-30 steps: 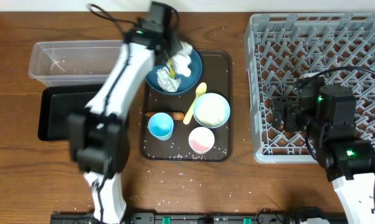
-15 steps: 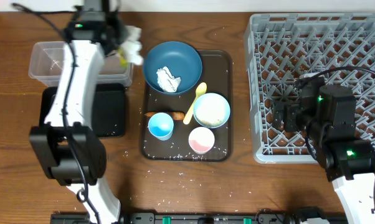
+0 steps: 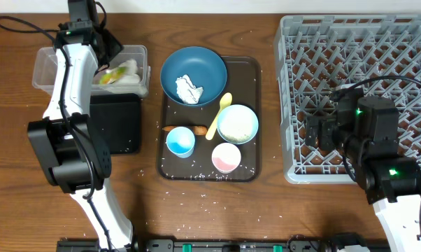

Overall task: Sort waste into correct bins and load items into the dishwasher rack
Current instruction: 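Carry the wrapper left and drop it into the clear plastic bin, then reach the left gripper back and grasp the white tissue on the plate, then carry the tissue left and release it into the clear bin, then grasp the pink cup on the tray with the left gripper and lift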

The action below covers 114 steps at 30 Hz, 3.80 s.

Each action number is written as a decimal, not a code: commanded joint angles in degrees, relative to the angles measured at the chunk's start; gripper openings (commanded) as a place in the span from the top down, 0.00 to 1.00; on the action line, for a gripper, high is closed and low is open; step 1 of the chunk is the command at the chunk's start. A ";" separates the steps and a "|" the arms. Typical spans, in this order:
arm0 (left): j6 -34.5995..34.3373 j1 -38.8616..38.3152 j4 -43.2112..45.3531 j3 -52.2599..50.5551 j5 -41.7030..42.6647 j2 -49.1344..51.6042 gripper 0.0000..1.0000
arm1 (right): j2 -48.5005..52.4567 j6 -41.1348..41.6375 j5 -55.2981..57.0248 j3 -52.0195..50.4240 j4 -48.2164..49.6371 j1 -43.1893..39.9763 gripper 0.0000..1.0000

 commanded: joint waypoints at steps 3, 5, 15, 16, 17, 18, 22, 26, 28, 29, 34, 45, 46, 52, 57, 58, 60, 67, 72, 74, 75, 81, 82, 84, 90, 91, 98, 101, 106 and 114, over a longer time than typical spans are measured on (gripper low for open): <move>1.84 -0.81 0.57 0.74 1.49 -5.55 0.19 | -0.24 -0.72 -0.39 1.14 0.13 -0.37 0.01; 2.78 -2.64 -0.24 0.74 4.13 -7.80 0.19 | -0.24 -0.70 -0.39 1.14 0.24 -0.37 0.01; -4.79 -22.36 -5.86 -0.85 0.59 -5.79 0.20 | 1.03 -0.68 -0.44 1.14 0.00 -0.37 0.01; -6.01 -23.96 -5.88 -0.85 -1.14 -5.01 0.20 | 1.18 -0.68 -0.46 1.14 -0.07 -0.37 0.01; -7.13 -25.44 -5.88 -0.85 -3.02 -4.15 0.20 | 1.29 -0.68 -0.48 1.14 -0.09 -0.37 0.01; -8.04 -26.67 -5.88 -0.85 -4.70 -3.32 0.20 | 1.44 -0.68 -0.66 1.14 -0.13 -0.37 0.01; -11.28 -29.46 -5.79 -0.85 -8.90 1.16 0.20 | 1.92 -0.68 -1.77 1.14 -0.28 -0.35 0.01; -12.61 -29.38 -5.35 -0.85 -8.87 5.27 0.20 | 2.54 -0.68 -1.90 1.14 -1.05 -0.37 0.01; -10.88 -29.29 -3.93 -0.85 -8.81 7.13 0.19 | 2.86 -0.68 -1.88 1.14 -1.57 -0.37 0.01; -9.38 -29.29 -3.15 -0.85 -8.72 8.07 0.19 | 3.10 -0.68 -1.88 1.14 -1.75 -0.37 0.01; -6.14 -29.29 -2.05 -0.85 -5.99 11.04 0.24 | 4.26 -0.68 -1.90 1.14 -2.12 -0.37 0.01; -6.10 -29.40 -6.27 -1.03 -4.74 12.22 0.91 | 4.90 -0.68 -1.90 1.14 -2.51 -0.37 0.01; -6.08 -29.40 -6.84 -1.03 -4.76 12.28 0.94 | 4.90 -0.68 -1.90 1.14 -2.51 -0.37 0.01; -1.79 -28.50 -7.48 0.42 -4.72 9.42 0.94 | 4.90 -0.68 -1.90 1.14 -2.47 -0.37 0.01; -0.68 -25.70 -7.67 1.44 -4.74 1.22 0.94 | 4.90 -0.70 -1.88 1.14 -2.47 -0.37 0.01; -0.46 -24.81 -7.89 1.44 -4.74 -0.92 0.94 | 4.90 -0.70 -1.88 1.14 -2.47 -0.37 0.01; 0.24 -23.04 -8.46 1.44 -4.70 -4.20 0.94 | 4.90 -0.70 -1.88 1.14 -2.40 -0.37 0.01; 4.35 -16.52 -11.04 1.42 -4.81 -8.68 0.94 | 4.90 -0.70 -1.88 1.14 -1.92 -0.37 0.01; 4.63 -9.86 -8.00 0.98 -6.93 -8.63 0.94 | 4.90 -0.70 -1.90 1.14 -2.19 -0.37 0.01; 4.61 -7.04 -6.14 0.31 -6.91 -8.52 0.94 | 4.90 -0.68 -1.90 1.14 -2.19 -0.37 0.01; 4.61 -5.70 -5.33 -0.17 -6.91 -8.37 0.94 | 4.90 -0.68 -1.90 1.14 -2.16 -0.37 0.01; 5.84 -2.40 -2.89 -1.92 -6.69 -5.77 0.77 | 4.90 -0.68 -1.90 1.14 -1.53 -0.37 0.01; 6.40 -2.36 -2.78 -1.92 -6.60 -5.16 0.70 | 4.90 -0.68 -1.90 1.14 -1.42 -0.37 0.01; 6.99 -2.38 -2.89 -1.92 -6.43 -4.24 0.55 | 4.90 -0.68 -1.90 1.14 -1.36 -0.37 0.01; 9.94 -2.49 -3.26 -1.64 -2.84 -5.57 0.40 | 4.90 -0.68 -1.90 1.14 -1.33 -0.37 0.01; 11.39 -2.49 -3.32 -1.51 -0.83 -6.23 0.40 | 4.90 -0.68 -1.90 1.14 -1.33 -0.37 0.01; 17.29 -4.37 -12.26 -1.27 14.45 -12.15 0.38 | 4.90 -0.66 -1.92 1.14 -1.31 -0.37 0.01; 19.19 -7.15 -18.95 -1.27 16.85 -13.81 0.38 | 4.90 -0.66 -1.95 1.14 -1.20 -0.37 0.01; 24.20 -14.91 -23.28 -1.33 17.11 -13.99 0.38 | 4.90 -0.66 -2.21 1.14 -0.63 -0.37 0.01; 24.48 -27.10 -15.69 -1.66 14.43 -9.77 0.38 | 4.90 -0.66 -5.16 1.14 -0.50 -0.37 0.01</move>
